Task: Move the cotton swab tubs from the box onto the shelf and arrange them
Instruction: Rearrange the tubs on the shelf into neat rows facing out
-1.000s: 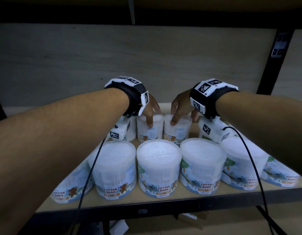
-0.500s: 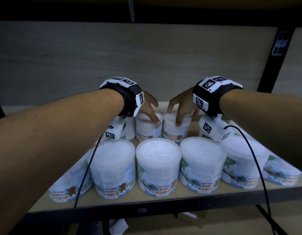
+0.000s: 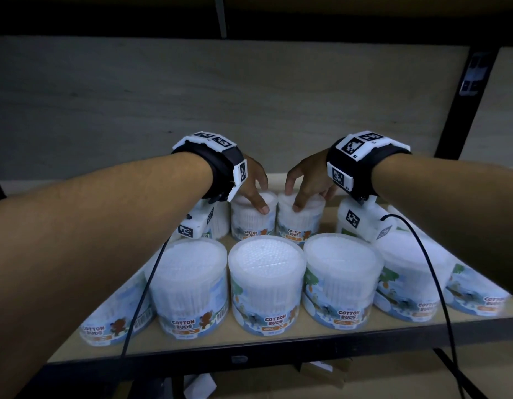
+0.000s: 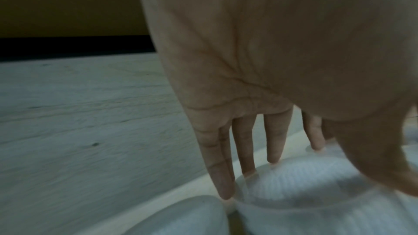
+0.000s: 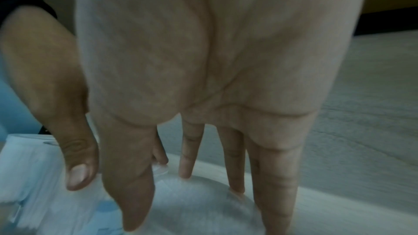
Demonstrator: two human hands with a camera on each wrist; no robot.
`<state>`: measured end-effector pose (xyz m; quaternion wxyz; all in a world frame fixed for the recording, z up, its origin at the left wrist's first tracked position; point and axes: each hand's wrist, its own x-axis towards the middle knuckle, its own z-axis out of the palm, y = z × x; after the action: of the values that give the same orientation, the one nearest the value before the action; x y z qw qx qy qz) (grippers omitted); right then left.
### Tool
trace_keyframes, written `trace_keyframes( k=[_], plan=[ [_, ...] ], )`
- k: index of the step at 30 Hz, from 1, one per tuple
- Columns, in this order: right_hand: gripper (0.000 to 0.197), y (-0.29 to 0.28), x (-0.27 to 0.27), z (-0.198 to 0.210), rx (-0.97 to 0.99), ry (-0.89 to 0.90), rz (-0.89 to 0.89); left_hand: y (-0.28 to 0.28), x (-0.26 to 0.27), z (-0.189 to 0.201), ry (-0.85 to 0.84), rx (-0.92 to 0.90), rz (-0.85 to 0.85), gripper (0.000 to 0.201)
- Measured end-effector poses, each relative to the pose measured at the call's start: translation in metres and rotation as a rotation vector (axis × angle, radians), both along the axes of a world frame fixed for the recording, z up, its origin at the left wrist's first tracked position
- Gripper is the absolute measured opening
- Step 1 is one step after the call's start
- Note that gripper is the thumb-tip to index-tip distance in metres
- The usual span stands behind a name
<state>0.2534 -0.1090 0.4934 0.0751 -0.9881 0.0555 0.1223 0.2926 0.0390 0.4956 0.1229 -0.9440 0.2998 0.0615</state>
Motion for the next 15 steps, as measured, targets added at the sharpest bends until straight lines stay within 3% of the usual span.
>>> trace_keyframes(
  k=[8,15],
  plan=[
    [0.076,-0.0045,0.0005,-0.0005,-0.01,0.049,0.01,-0.0072,0.0036,-0.0055,-0.032,0.051,0.021,0.079],
    [0.066,-0.0031,-0.0016,-0.0016,-0.024,0.015,0.057,-0.0081,0.0058,-0.0057,-0.008,0.036,0.051,0.08]
  ],
)
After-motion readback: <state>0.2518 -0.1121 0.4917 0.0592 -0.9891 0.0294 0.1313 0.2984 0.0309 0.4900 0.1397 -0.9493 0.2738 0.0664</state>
